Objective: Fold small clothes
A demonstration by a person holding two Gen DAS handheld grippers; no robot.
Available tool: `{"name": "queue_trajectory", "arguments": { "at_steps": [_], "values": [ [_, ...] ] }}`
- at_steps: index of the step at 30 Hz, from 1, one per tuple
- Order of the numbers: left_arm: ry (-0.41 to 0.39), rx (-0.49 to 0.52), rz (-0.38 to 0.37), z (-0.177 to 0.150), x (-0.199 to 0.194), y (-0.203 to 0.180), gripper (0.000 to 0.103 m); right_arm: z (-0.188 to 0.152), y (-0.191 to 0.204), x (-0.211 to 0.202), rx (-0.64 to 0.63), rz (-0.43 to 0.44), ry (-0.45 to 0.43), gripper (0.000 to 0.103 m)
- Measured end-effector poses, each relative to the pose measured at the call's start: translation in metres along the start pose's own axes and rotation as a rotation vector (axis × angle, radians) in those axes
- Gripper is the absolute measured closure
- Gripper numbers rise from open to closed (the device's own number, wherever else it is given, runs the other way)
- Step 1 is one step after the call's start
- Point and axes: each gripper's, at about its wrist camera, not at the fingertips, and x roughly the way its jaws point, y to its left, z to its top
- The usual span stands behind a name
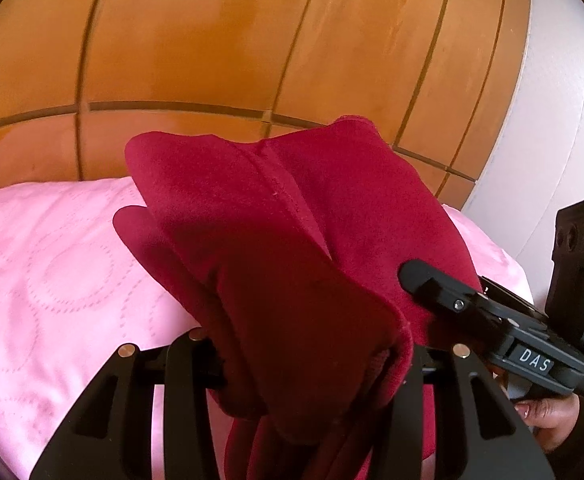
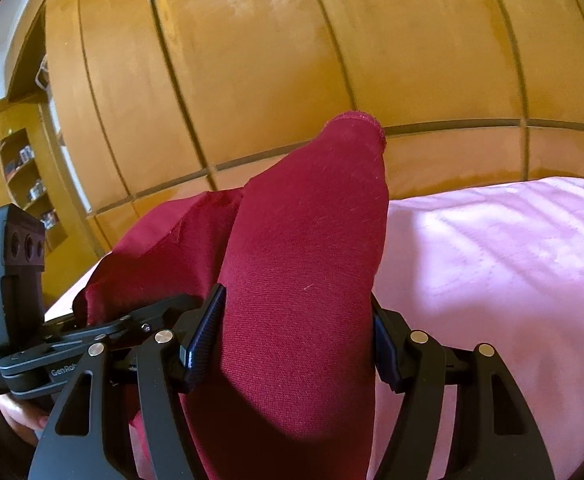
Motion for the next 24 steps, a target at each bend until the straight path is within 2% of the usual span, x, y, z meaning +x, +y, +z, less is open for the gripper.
{"name": "queue_trajectory", "arguments": {
  "at_steps": [17, 24],
  "values": [
    [0.091, 0.095, -0.041, 0.005, 0.074, -0.037, 0.061, -0.008, -0.077, 0.016, 0.095, -0.141, 0.007, 0.038],
    [0.135, 0.115, -0.008, -0.004, 0.111, -0.04, 0.06, -0.022, -0.103, 0.039, 0.127, -0.201, 0.056, 0.038]
  ]
}}
